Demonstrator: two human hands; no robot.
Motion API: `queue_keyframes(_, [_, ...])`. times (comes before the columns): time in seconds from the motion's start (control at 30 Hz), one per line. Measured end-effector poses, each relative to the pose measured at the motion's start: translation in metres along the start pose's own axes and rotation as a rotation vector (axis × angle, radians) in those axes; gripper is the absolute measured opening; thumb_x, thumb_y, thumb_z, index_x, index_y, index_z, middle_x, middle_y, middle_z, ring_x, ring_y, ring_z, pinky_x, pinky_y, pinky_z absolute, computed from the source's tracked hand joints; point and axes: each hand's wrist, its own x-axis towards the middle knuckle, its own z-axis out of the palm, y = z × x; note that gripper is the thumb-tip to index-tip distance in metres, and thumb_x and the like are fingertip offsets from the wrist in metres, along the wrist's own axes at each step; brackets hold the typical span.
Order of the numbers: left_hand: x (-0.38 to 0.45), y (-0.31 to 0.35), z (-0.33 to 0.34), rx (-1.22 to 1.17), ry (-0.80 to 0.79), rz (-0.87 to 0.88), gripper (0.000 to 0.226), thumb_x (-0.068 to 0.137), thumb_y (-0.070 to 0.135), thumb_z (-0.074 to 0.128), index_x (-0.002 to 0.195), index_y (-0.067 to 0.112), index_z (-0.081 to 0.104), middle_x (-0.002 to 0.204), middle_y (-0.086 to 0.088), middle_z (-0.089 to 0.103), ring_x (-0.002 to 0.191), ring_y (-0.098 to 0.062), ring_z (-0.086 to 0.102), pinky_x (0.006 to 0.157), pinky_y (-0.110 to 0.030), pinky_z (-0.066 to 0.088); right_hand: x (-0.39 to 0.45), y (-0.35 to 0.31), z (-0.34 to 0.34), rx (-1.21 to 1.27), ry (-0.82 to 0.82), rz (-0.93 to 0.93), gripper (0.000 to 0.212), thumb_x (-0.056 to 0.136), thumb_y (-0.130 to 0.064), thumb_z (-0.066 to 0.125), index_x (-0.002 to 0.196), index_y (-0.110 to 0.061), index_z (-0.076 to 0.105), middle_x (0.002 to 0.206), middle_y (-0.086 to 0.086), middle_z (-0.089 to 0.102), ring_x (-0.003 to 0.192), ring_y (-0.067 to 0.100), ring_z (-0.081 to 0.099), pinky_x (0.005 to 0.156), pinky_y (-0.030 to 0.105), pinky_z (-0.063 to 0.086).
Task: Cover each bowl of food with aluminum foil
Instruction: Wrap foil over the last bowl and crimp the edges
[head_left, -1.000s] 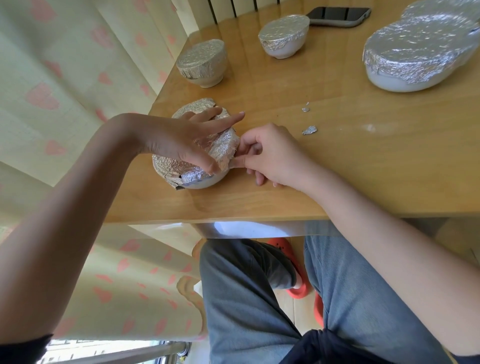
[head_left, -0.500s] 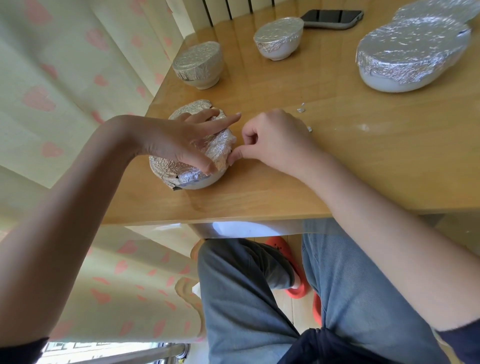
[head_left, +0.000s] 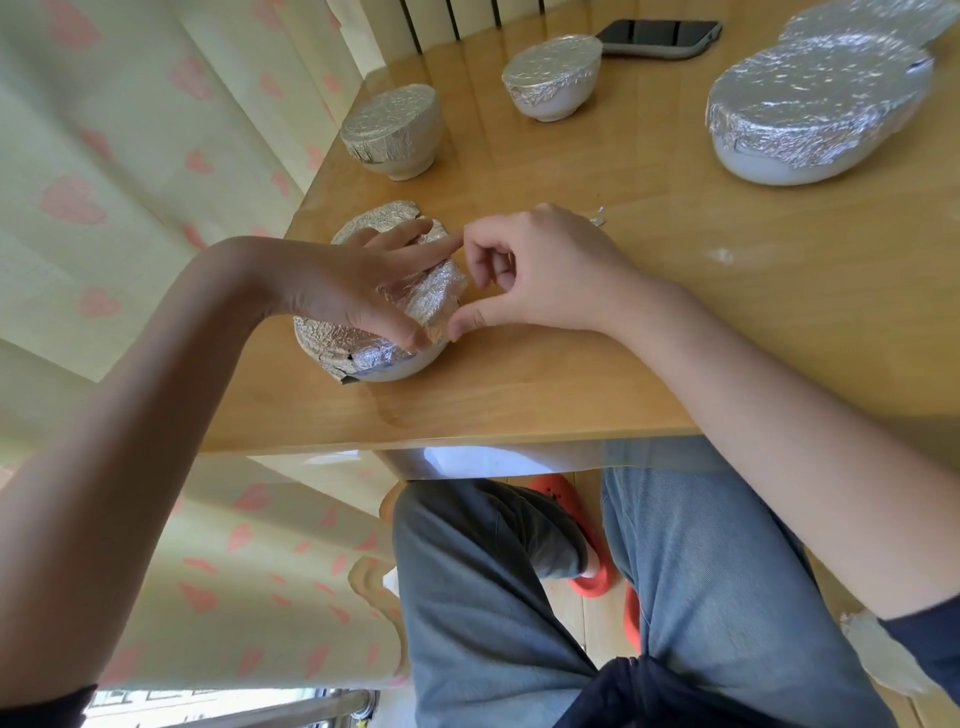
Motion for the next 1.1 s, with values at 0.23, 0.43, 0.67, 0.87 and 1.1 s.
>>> queue_keyframes(0.23, [0.001,-0.002,0.000,0.007,0.009,0.008,0.103,0.045,0.078,0.055,0.132,0.076,0.000,0.156,0.028,-0.020,0.147,-0.012,-0.021,0.116,-0.061,-0.001,0.006,-0.004,0.002,0.098,-0.043,-0.025,0.031,0.070,-0.045,0.079,0.075,-0.025,0.056,0.060,-0.023,0.055,0.055,-0.003,0.050,0.052,0.018,0.035])
queue_keyframes(0.43, [0.004,-0.003,0.001,0.004,0.001,-0.005,0.105,0.044,0.078,0.056,0.131,0.077,-0.004,0.155,0.028,-0.022,0.146,-0.013,-0.023,0.116,-0.059,-0.005,0.014,0.002,0.002,0.338,-0.121,0.038,0.021,0.075,-0.024,0.079,0.076,-0.015,0.060,0.077,0.005,0.068,0.051,0.013,0.059,0.043,0.030,0.047])
queue_keyframes(0.67, [0.007,-0.006,0.001,0.005,0.007,-0.014,0.109,0.042,0.081,0.055,0.127,0.078,-0.013,0.153,0.033,-0.021,0.145,-0.011,-0.022,0.117,-0.057,-0.004,0.038,0.009,-0.008,0.325,-0.205,0.136,0.043,0.061,-0.035,0.087,0.055,-0.009,0.053,0.043,-0.001,0.052,0.037,0.014,0.047,0.038,0.020,0.034])
queue_keyframes(0.87, [0.004,-0.001,-0.001,0.003,0.007,-0.008,0.111,0.045,0.079,0.052,0.133,0.072,-0.014,0.155,0.030,-0.021,0.146,-0.010,-0.022,0.118,-0.055,-0.004,0.059,0.011,-0.018,0.242,-0.379,0.237,0.044,0.058,-0.045,0.084,0.051,-0.012,0.055,0.044,0.001,0.055,0.032,0.012,0.046,0.037,0.018,0.029])
queue_keyframes(1.1, [0.003,0.002,0.002,-0.008,0.009,0.017,0.106,0.044,0.075,0.052,0.124,0.079,-0.016,0.154,0.031,-0.020,0.145,-0.007,-0.022,0.117,-0.054,-0.002,0.065,0.018,-0.009,0.192,-0.519,0.303,0.051,0.060,-0.059,0.073,0.060,-0.010,0.059,0.044,0.000,0.056,0.032,0.011,0.049,0.036,0.017,0.029])
